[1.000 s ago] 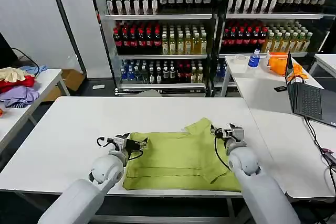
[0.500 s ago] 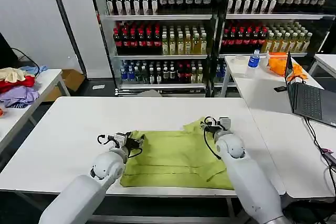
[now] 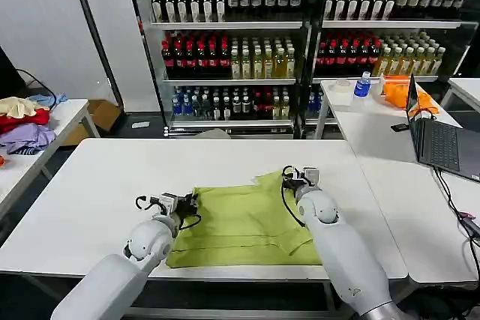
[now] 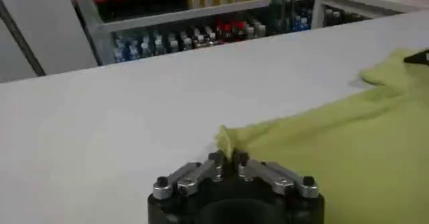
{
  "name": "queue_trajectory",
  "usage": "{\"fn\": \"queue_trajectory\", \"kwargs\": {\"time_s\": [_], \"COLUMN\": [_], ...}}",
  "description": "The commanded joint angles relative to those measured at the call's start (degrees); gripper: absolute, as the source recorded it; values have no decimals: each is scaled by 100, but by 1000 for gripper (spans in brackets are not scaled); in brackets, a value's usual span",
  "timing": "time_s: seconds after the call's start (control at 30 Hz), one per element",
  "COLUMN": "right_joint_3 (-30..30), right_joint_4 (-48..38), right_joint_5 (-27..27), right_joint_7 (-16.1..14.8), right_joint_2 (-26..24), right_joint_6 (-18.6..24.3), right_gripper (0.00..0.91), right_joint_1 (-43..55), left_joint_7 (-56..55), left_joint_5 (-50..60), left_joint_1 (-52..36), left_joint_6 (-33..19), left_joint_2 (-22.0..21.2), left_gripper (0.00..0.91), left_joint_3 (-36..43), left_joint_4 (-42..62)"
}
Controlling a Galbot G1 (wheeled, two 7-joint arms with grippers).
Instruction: Fold and organize the clothes.
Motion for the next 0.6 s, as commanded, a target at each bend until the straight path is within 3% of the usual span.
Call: {"fn": "queue_trajectory", "kwargs": {"time_s": [0.03, 0.6], "right_joint_3": [-34, 376], "right_joint_4": [319, 2563], "right_joint_5": [-48, -28], "right_joint_7": [1, -59], "right_joint_2": [-29, -924], "right_joint_6": [42, 28], "right_gripper": [0, 0], "right_joint_1": [-103, -1012], "left_joint_7": [135, 306], "left_joint_5": [-105, -431], "left_joint_1": [23, 387], "left_joint_6": [-106, -89], "left_joint_2": [26, 501], "left_gripper": [20, 20], "left_joint_3": [-93, -571], "left_joint_4": [-105, -1276]}}
